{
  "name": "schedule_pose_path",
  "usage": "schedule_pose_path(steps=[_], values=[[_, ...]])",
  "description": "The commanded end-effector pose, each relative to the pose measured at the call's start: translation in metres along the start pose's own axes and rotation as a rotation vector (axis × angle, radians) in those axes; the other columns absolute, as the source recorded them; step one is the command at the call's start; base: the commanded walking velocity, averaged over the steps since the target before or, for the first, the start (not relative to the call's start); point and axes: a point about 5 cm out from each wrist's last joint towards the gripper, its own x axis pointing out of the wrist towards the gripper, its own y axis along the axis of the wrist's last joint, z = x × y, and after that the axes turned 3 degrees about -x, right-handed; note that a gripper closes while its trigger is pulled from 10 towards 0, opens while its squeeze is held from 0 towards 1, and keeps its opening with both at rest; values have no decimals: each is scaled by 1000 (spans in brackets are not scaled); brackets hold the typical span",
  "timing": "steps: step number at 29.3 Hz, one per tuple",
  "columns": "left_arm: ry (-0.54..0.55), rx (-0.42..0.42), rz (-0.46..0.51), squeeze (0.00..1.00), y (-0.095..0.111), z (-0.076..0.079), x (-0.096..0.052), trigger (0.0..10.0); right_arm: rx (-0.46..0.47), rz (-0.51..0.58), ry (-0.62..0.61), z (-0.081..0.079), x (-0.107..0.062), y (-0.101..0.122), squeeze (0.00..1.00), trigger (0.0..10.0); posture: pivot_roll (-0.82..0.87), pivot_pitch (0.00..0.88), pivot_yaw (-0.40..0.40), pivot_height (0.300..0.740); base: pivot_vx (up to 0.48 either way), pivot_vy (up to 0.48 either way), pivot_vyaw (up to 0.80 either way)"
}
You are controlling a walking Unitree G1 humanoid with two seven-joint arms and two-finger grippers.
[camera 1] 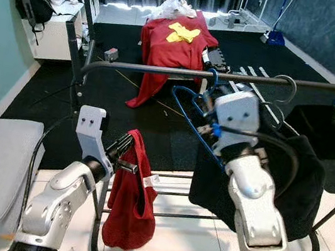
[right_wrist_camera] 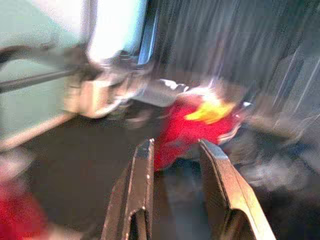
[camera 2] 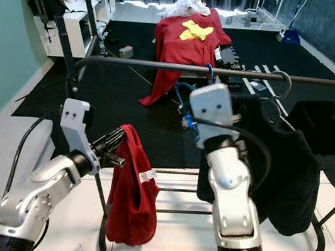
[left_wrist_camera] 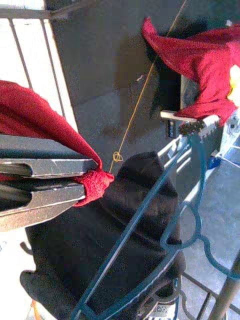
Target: Hang hanger
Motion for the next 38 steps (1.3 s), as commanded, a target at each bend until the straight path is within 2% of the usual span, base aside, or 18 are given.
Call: schedule_pose_path(steps=[1,3,4,5,11,12,15,16,18,19,21,22,25,26,31,34,38], values=[[160,2,-20,0,-9,-22,-4,10000,109,-164,90,-15,-8,-45,0,10000,55,4,50,740,0,0,0],[160,2,-20,0,-9,-22,-4,10000,109,-164,90,-15,-8,-45,0,10000,55,4,50,740,0,0,0],[220,9,-28,0,-13,-30,-8,10000,147,-204,131,-20,-13,-58,0,10000,53,6,36,740,0,0,0],[235,13,-7,0,-12,-33,-10,10000,141,-193,173,-24,-14,-57,0,10000,50,7,28,740,0,0,0],[209,-1,43,0,-7,-29,-10,10000,131,-163,223,-28,-15,-53,0,10000,50,5,3,740,0,0,0],[197,13,5,0,-16,-25,-10,10000,126,-255,253,-32,-21,-70,0,10000,56,0,-4,740,0,0,0],[197,13,5,0,-16,-25,-10,10000,126,-255,253,-32,-21,-70,0,10000,56,0,-4,740,0,0,0],[209,52,-40,0,-29,-26,-12,10000,127,-385,253,-33,-30,-95,0,10000,59,0,-9,740,0,0,0],[209,52,-40,0,-29,-26,-12,10000,127,-385,253,-33,-30,-95,0,10000,59,0,-9,740,0,0,0],[230,119,-152,0,-53,-33,-15,10000,181,-546,203,-30,-42,-126,0,10000,79,0,-22,740,0,0,-800],[230,119,-152,0,-53,-33,-15,10000,181,-546,203,-30,-42,-126,0,10000,79,0,-22,740,0,0,-800],[278,174,-265,0,-76,-45,-21,10000,235,-672,187,-34,-55,-150,0,10000,70,10,-19,740,0,0,-800],[278,174,-265,0,-76,-45,-21,10000,235,-672,187,-34,-55,-150,0,10000,70,10,-19,740,0,0,-800],[297,202,-356,0,-94,-54,-27,10000,276,-759,167,-37,-65,-166,0,10000,64,10,-15,740,0,0,-800],[314,199,-379,0,-101,-60,-31,10000,306,-777,127,-38,-67,-173,0,10000,91,0,-39,740,0,0,-800],[350,212,-348,0,-100,-66,-35,10000,318,-750,96,-40,-61,-172,0,10000,111,0,-40,740,0,0,-800],[353,218,-323,0,-98,-65,-36,10000,316,-731,95,-41,-57,-170,0,10000,120,0,-32,740,0,0,-800]])
